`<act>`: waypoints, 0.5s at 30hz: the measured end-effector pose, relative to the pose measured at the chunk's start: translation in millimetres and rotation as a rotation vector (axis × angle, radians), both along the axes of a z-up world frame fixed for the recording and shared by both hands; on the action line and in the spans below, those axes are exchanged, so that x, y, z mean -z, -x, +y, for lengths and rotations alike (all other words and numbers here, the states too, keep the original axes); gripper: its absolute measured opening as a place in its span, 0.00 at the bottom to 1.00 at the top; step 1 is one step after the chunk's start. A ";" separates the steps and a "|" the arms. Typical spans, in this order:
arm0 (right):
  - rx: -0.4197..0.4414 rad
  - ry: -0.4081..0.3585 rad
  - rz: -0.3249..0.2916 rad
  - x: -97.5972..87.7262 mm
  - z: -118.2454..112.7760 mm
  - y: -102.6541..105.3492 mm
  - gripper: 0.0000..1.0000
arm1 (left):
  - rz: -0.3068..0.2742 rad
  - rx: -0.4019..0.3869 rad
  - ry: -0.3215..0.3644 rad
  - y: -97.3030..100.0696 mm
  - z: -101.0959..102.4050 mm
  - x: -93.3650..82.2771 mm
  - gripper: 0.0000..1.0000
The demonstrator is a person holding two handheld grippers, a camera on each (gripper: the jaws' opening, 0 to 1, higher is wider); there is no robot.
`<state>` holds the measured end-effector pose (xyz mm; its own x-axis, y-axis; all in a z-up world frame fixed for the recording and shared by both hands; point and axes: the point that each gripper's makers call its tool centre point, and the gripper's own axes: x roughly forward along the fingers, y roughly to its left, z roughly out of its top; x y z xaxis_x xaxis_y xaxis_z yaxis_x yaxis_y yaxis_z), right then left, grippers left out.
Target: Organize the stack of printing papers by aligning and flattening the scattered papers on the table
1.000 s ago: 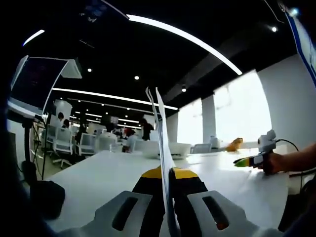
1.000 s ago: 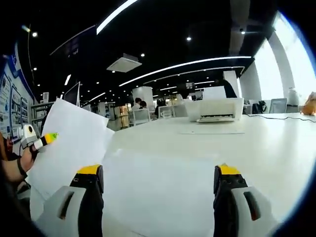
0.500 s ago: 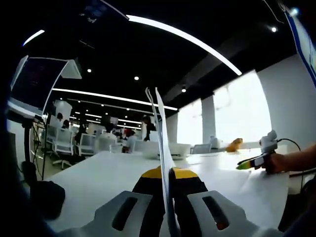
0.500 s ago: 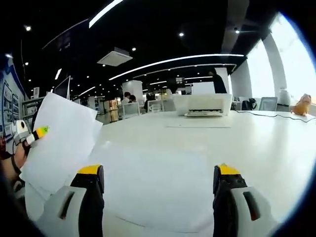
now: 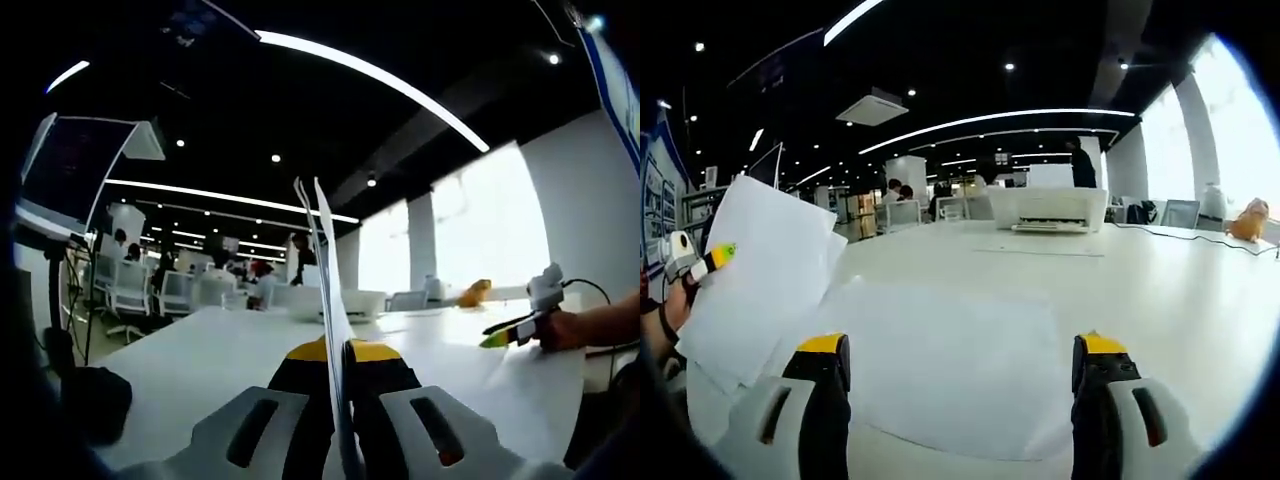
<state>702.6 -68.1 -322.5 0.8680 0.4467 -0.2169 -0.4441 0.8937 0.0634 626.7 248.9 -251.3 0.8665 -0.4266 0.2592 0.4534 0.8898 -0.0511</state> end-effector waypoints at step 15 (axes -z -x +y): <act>0.004 0.001 0.008 1.5 -2.3 0.8 0.87 | 0.002 0.001 -0.003 0.2 -0.4 0.7 0.07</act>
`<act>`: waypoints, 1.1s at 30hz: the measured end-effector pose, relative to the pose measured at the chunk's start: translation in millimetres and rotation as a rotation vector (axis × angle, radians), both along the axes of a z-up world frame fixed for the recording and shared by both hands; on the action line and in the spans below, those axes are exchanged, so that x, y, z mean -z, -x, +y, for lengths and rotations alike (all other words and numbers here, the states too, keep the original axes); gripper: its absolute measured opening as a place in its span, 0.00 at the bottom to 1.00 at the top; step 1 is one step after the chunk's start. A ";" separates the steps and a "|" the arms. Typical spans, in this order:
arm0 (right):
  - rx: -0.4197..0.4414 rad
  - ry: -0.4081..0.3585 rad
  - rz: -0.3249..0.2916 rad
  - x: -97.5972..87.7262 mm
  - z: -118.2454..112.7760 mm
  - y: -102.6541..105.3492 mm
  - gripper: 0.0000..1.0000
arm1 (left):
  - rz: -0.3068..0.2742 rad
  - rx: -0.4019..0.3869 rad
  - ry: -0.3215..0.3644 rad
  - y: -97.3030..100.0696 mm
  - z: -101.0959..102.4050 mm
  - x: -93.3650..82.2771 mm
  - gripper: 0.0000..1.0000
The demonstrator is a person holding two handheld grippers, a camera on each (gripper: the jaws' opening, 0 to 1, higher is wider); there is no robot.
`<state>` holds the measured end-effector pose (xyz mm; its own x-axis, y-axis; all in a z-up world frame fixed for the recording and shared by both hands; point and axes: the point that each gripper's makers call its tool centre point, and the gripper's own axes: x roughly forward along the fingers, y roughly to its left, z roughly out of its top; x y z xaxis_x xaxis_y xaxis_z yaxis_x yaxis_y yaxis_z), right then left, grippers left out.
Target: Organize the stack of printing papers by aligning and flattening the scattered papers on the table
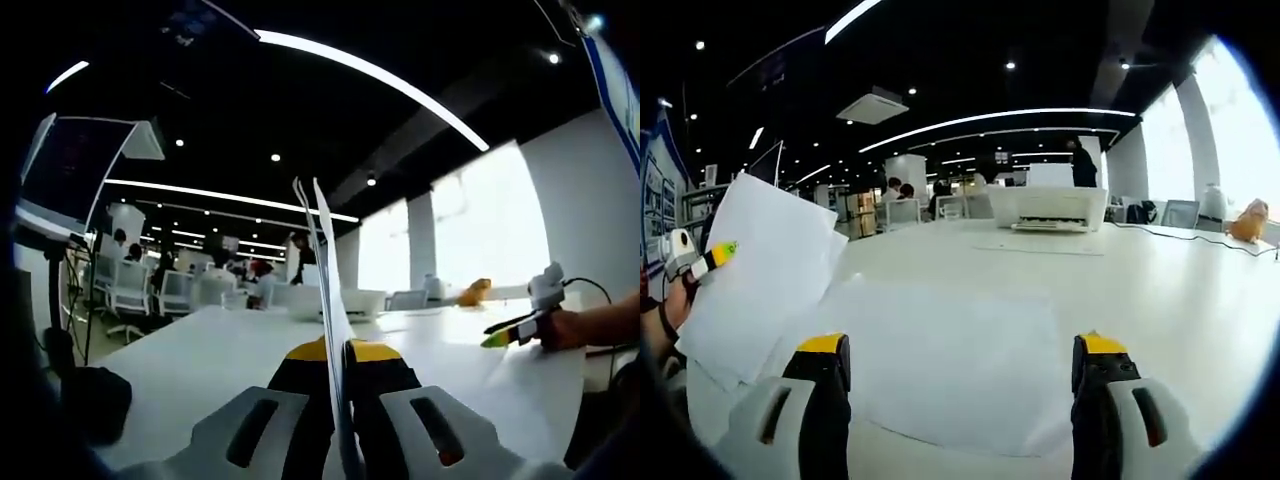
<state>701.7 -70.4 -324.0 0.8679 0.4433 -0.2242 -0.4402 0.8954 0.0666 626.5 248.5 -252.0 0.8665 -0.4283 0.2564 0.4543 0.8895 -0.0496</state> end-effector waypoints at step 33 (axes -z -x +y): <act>0.048 0.100 0.031 15.1 -2.6 10.1 0.88 | -0.005 0.002 0.002 -0.2 0.8 -0.3 0.08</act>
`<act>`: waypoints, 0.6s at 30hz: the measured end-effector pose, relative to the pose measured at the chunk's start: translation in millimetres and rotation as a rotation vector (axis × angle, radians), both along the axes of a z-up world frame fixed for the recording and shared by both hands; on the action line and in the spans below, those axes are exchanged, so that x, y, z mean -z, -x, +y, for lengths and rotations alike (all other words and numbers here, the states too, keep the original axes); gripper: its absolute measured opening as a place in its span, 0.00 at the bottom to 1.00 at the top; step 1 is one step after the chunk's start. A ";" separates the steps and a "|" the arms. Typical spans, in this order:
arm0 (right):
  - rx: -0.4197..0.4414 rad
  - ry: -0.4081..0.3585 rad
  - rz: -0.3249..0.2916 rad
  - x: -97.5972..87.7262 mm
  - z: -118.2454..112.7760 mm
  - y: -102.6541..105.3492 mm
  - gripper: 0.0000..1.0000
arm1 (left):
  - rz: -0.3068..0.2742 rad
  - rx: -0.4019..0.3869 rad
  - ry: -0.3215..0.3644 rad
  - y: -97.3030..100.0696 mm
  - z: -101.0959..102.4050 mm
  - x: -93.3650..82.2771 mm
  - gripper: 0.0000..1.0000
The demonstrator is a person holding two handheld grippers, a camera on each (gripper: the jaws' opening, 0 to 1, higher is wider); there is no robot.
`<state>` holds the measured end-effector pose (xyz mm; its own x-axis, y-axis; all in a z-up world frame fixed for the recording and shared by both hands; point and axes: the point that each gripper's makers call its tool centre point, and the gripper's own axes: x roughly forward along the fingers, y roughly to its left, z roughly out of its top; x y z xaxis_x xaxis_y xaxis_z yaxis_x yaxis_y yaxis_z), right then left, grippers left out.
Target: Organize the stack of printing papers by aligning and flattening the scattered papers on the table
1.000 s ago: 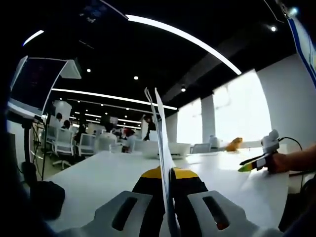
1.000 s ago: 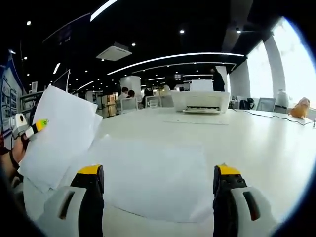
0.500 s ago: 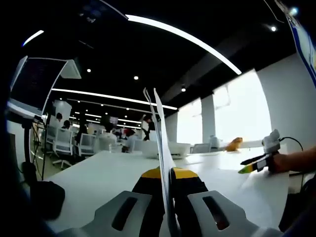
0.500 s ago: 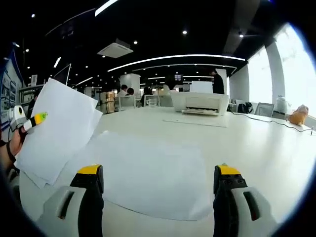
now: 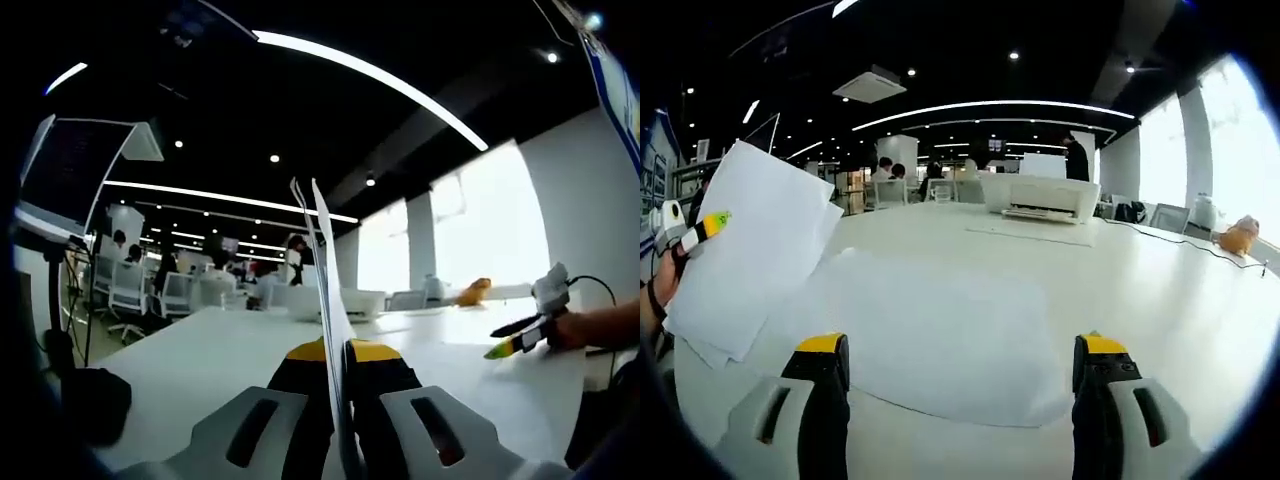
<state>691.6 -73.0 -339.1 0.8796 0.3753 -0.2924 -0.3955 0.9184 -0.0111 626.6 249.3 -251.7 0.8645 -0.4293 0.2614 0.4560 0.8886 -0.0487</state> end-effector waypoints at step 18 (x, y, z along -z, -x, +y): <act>-0.007 0.022 0.072 15.4 3.4 -0.2 0.84 | 0.000 0.002 -0.001 0.0 -0.7 0.0 0.08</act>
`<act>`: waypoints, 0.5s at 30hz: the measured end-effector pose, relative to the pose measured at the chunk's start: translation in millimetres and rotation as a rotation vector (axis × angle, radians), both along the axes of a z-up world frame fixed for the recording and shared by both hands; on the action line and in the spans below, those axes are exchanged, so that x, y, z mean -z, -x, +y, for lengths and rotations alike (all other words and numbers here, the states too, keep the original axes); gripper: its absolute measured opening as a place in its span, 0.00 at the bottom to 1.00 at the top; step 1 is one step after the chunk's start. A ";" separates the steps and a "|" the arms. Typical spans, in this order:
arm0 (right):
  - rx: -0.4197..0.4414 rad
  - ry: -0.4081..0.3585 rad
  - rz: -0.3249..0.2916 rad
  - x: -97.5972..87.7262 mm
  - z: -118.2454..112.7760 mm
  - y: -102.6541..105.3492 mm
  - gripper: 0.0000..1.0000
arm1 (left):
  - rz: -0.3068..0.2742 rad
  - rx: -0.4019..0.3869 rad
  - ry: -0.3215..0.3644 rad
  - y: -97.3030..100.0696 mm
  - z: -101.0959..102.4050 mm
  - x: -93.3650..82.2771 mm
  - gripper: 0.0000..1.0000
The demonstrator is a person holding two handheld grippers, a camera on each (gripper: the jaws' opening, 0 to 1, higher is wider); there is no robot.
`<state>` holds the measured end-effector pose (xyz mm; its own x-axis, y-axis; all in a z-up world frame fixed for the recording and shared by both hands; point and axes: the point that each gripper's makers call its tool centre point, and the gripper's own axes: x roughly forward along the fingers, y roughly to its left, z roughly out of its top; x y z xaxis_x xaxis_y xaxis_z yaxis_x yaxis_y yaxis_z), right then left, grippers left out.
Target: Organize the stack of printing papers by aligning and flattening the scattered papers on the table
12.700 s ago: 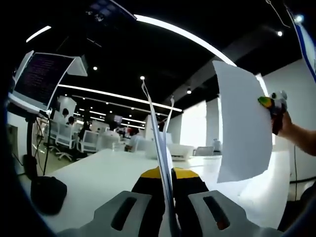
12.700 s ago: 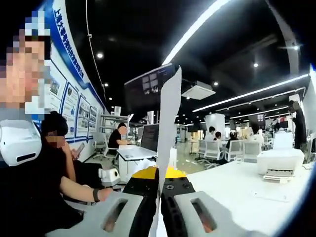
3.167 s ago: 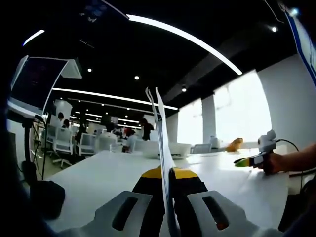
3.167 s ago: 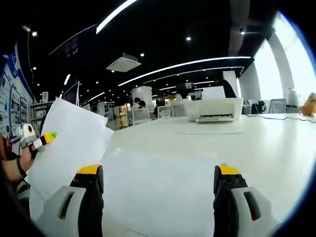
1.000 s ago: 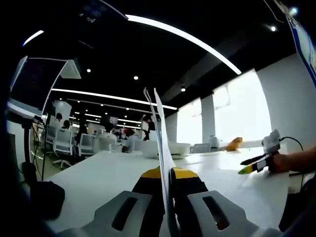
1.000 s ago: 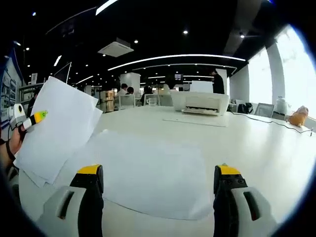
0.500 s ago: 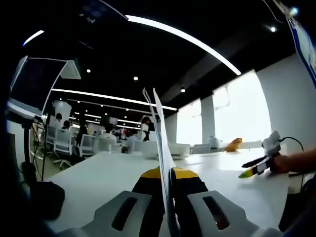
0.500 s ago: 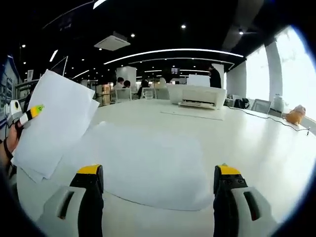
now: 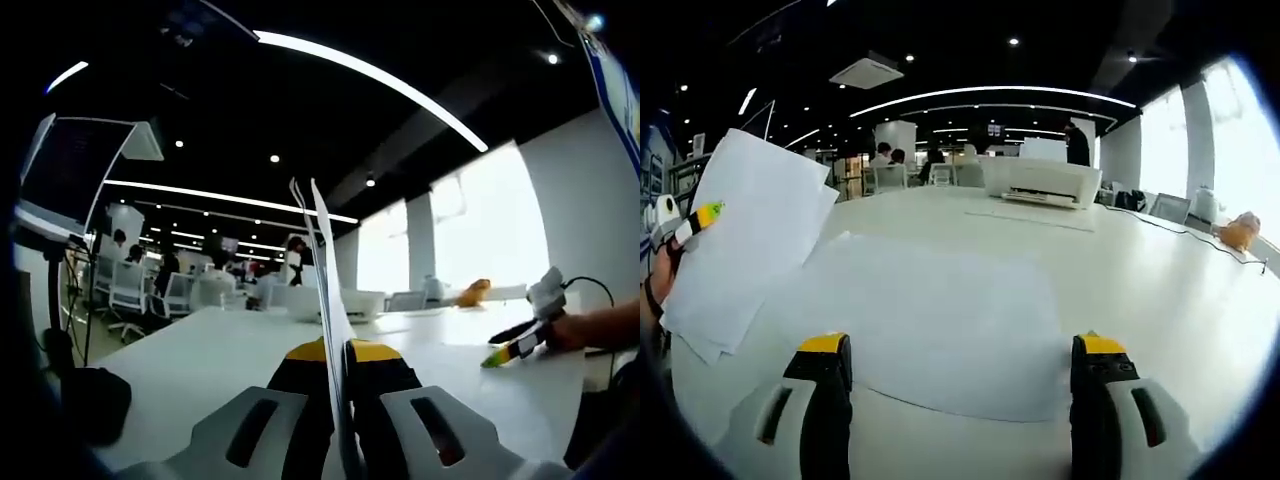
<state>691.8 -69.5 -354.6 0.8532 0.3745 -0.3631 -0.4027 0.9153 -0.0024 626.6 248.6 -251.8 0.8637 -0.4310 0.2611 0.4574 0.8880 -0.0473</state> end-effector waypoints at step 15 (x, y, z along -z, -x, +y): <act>0.006 -0.008 0.001 0.8 0.2 -0.4 0.83 | 0.000 0.002 0.001 0.1 -0.1 -0.1 0.08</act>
<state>692.3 -69.4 -355.4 0.8552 0.3724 -0.3606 -0.3973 0.9177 0.0054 626.5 248.5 -251.7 0.8628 -0.4325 0.2619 0.4593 0.8870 -0.0483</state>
